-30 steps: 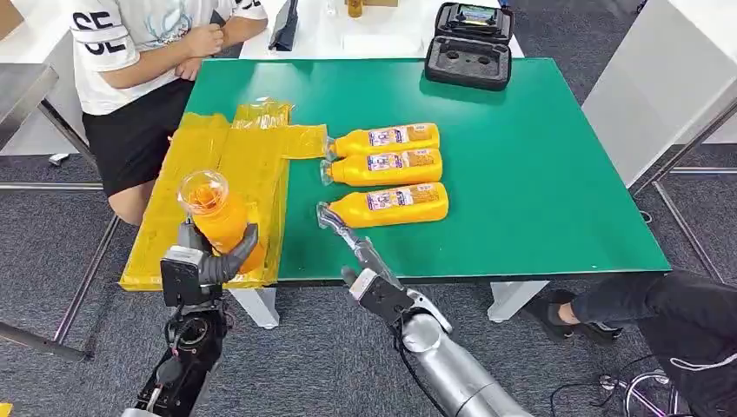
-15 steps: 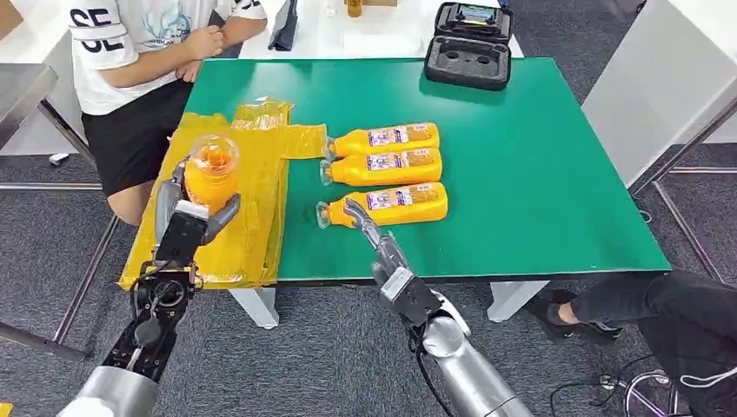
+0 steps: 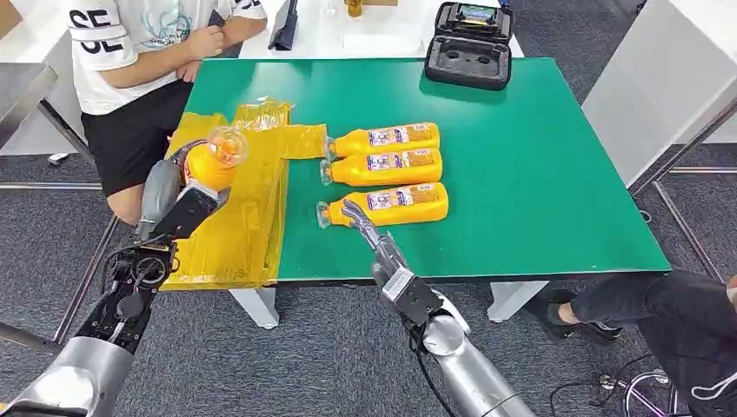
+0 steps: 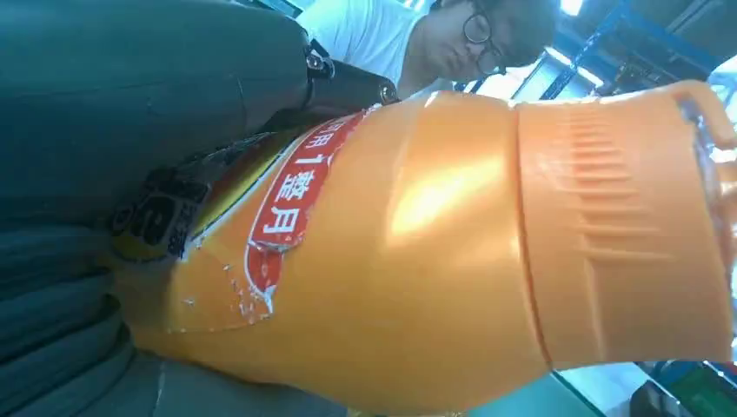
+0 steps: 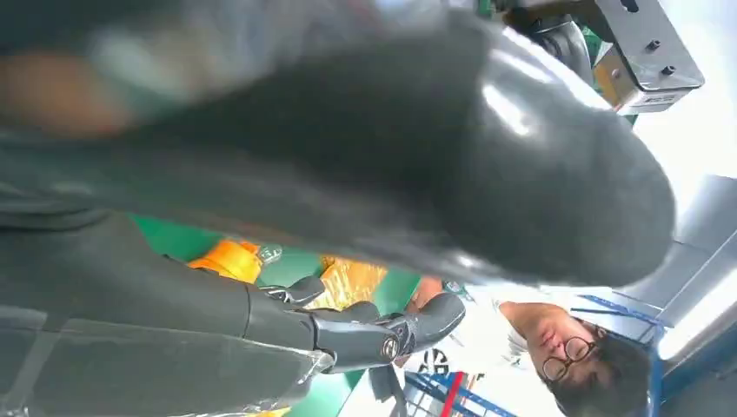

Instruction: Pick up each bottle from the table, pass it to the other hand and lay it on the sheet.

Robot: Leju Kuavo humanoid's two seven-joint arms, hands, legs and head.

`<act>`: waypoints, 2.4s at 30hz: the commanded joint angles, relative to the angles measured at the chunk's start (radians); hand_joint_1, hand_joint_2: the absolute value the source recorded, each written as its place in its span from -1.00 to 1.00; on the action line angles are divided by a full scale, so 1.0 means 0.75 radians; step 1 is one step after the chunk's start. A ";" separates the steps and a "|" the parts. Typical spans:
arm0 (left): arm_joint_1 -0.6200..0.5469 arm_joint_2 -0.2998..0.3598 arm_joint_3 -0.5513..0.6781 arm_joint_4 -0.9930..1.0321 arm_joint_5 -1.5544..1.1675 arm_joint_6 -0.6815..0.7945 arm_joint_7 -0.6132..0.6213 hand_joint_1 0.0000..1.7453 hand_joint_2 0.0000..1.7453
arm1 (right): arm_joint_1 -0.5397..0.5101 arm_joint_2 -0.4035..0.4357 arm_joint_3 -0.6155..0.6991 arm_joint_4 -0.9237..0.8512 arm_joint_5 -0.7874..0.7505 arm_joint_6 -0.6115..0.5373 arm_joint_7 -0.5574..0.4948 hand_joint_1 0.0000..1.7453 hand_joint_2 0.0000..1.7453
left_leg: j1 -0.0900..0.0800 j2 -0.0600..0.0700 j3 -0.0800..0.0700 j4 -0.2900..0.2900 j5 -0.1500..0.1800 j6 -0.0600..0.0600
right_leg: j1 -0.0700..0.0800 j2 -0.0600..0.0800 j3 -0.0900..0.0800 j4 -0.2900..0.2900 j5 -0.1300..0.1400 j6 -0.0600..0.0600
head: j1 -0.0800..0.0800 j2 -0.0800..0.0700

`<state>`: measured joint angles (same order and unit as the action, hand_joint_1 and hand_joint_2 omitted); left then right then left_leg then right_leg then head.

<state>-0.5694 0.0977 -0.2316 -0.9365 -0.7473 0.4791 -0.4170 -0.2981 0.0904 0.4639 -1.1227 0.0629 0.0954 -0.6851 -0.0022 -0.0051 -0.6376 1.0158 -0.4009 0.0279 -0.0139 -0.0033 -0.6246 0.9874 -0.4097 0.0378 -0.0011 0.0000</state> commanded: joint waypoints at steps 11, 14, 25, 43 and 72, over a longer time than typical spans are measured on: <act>-0.512 -0.051 -0.557 0.668 -0.567 -0.516 0.213 1.00 1.00 | 0.120 0.018 -0.059 0.008 0.190 0.087 0.032 -1.00 1.00 | 0.002 -0.004 0.004 0.000 0.000 -0.002 | 0.002 -0.005 0.005 -0.001 0.000 -0.004 | 0.000 0.000; -0.476 -0.039 -0.563 0.668 -0.580 -0.545 0.202 1.00 1.00 | 0.120 0.028 -0.066 0.027 0.210 0.112 0.035 -1.00 1.00 | 0.002 -0.002 0.007 0.000 -0.002 -0.003 | 0.002 -0.002 0.007 -0.001 -0.001 -0.005 | 0.001 0.000; -0.428 0.008 -0.595 0.677 -0.674 -0.608 0.294 1.00 1.00 | 0.000 0.044 -0.050 0.191 0.208 0.164 0.012 -1.00 1.00 | 0.002 0.005 0.006 0.000 -0.002 -0.003 | 0.002 0.006 0.005 -0.001 0.001 -0.005 | 0.000 0.000; -0.496 -0.030 -0.434 0.817 -0.615 -0.747 0.434 1.00 1.00 | -0.050 0.079 -0.015 0.294 0.208 0.137 0.019 -1.00 1.00 | 0.003 0.001 0.002 0.001 0.000 -0.003 | 0.003 0.002 0.002 0.000 0.001 -0.005 | 0.000 0.000; -0.501 -0.127 -0.433 0.888 -0.675 -0.746 0.493 0.46 1.00 | 0.066 0.052 -0.065 0.187 0.211 0.098 0.048 -1.00 1.00 | 0.003 0.000 0.007 0.001 -0.002 -0.003 | 0.003 0.000 0.007 0.000 -0.001 -0.005 | 0.000 0.000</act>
<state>-0.8970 0.0298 -0.5501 -0.3479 -1.2329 -0.0752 -0.0614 -0.2432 0.1484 0.4387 -0.9934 0.2220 0.1720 -0.6561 -0.0016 -0.0042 -0.6381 1.0159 -0.3999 0.0269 -0.0134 -0.0019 -0.6256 0.9875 -0.4079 0.0352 -0.0011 0.0000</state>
